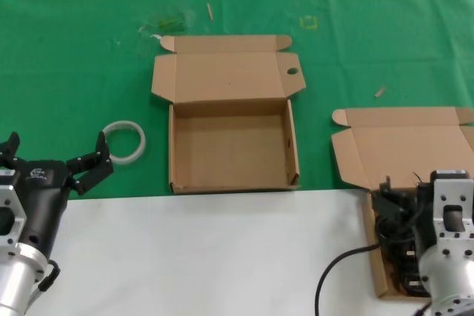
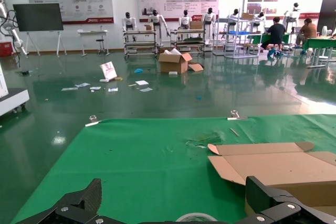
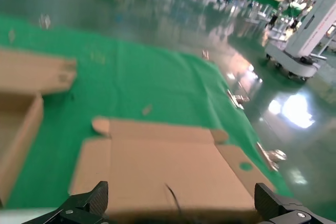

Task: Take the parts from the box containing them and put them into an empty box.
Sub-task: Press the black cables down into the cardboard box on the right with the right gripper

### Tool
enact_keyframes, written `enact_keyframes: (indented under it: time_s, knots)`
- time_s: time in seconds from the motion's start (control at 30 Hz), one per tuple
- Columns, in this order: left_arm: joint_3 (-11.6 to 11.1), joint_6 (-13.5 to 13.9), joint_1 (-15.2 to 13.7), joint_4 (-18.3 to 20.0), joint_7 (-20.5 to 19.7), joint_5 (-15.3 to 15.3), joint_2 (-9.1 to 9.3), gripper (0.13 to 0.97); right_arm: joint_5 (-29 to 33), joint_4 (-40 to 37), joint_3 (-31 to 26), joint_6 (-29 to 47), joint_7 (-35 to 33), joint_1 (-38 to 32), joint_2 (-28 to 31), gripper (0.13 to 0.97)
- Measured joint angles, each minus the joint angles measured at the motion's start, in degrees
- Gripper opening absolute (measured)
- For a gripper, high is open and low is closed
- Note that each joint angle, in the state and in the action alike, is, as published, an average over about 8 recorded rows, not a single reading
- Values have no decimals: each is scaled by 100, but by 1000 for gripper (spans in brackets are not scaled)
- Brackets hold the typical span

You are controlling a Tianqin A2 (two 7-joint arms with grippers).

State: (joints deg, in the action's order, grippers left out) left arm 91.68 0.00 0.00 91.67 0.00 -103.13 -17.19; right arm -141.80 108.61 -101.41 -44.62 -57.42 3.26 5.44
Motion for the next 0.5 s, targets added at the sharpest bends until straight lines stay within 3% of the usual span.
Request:
enact_keyframes:
  time_s: [0.5]
  knots:
    - [0,0,0,0,0,1,0,965,-1036,349,402,-1685,-3891,-223,0,966]
